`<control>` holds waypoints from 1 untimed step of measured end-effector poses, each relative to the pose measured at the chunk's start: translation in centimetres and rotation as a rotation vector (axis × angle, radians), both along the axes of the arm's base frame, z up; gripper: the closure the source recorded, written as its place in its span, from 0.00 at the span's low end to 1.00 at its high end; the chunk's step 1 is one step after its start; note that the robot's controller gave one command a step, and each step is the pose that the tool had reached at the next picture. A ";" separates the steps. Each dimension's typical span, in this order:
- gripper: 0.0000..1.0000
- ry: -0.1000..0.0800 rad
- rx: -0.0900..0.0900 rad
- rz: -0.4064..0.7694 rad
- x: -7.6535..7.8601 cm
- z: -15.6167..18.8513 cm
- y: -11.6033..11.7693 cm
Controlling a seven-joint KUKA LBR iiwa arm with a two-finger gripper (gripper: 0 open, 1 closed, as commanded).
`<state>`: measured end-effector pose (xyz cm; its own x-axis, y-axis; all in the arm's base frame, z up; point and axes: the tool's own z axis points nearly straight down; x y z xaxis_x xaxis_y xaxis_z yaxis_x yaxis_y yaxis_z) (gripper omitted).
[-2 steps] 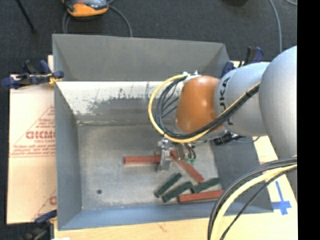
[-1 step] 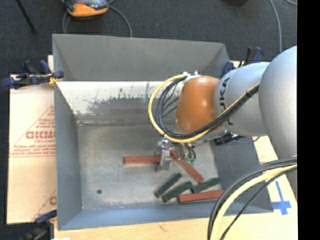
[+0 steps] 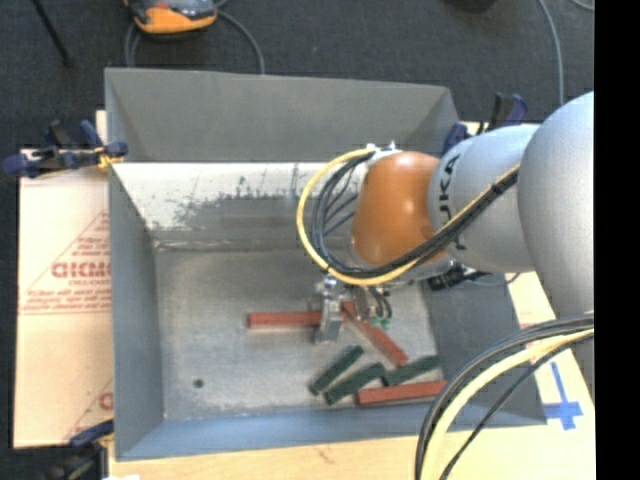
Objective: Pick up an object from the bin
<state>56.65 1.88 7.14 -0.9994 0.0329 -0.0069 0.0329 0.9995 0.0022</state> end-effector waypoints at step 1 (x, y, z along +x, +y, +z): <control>0.00 0.004 0.000 0.001 -0.8 5.0 0.1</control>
Offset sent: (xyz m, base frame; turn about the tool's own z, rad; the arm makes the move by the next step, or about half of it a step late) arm 0.0000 0.0000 0.0000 0.0000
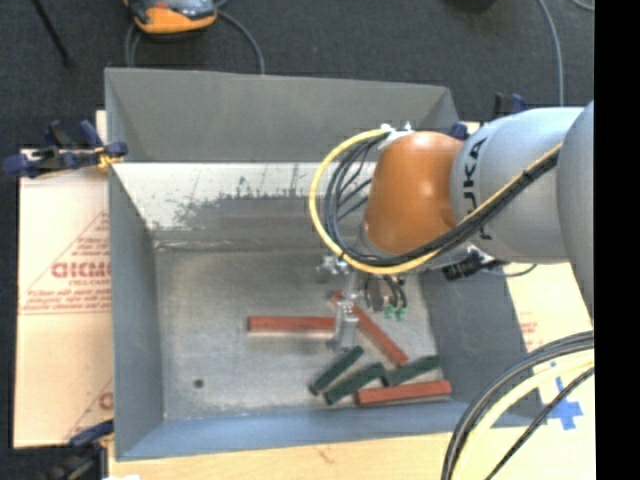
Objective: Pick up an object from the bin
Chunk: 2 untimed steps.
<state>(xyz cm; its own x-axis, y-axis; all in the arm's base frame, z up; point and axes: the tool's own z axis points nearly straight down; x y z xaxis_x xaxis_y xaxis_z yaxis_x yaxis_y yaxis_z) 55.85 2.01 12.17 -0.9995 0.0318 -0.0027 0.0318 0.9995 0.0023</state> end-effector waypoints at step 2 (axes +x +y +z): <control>1.00 -0.002 -0.003 0.094 0.5 -5.1 3.0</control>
Offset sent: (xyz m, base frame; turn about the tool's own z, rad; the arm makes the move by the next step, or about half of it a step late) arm 0.0032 0.0314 -0.0517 -0.0974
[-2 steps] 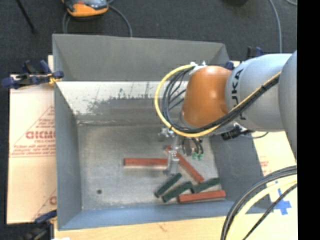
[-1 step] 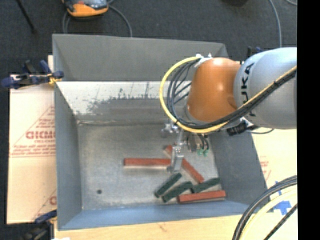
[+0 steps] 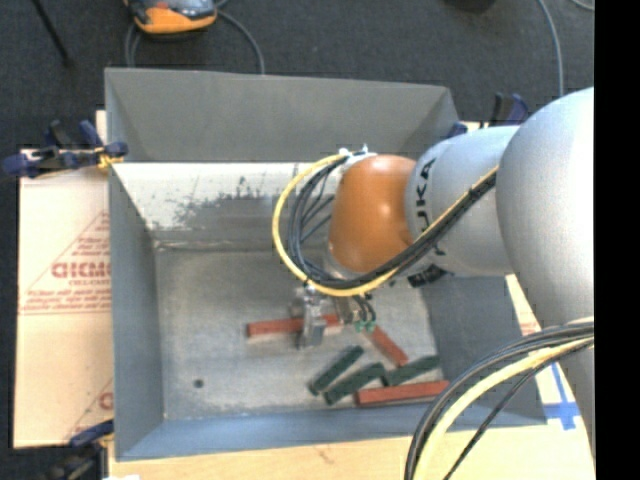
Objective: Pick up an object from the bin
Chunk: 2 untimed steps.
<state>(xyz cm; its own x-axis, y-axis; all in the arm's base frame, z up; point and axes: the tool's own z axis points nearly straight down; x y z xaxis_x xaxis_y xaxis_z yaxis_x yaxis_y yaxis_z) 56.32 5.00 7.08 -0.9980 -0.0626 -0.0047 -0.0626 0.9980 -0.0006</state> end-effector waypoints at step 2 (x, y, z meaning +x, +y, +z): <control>1.00 0.000 0.001 -0.003 0.0 0.0 0.0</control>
Offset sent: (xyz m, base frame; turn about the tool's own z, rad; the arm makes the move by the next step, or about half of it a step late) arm 0.0000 0.0000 0.0000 0.0000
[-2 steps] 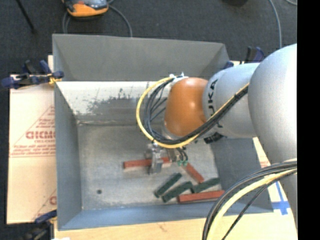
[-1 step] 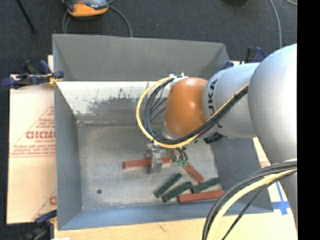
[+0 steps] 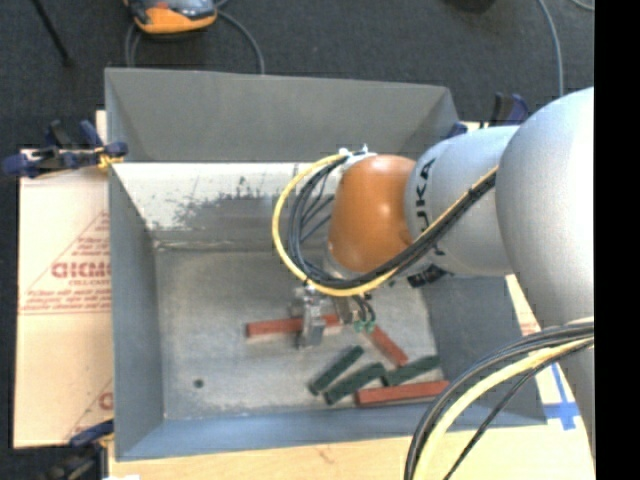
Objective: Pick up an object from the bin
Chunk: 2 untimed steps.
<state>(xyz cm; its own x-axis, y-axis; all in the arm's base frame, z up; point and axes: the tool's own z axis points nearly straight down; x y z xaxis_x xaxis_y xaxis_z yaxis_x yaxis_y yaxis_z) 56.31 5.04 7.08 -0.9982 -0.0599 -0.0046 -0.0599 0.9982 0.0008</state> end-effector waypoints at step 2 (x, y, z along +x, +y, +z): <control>1.00 -0.004 -0.002 0.051 -0.1 4.4 -0.7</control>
Offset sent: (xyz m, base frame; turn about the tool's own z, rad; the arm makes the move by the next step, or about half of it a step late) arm -0.0090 -0.0246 -0.0008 -0.1563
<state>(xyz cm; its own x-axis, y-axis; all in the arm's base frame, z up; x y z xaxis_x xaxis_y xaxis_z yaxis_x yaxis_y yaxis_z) 56.19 4.32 11.48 -0.9938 -0.1112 -0.0088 -0.1112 0.9938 -0.0019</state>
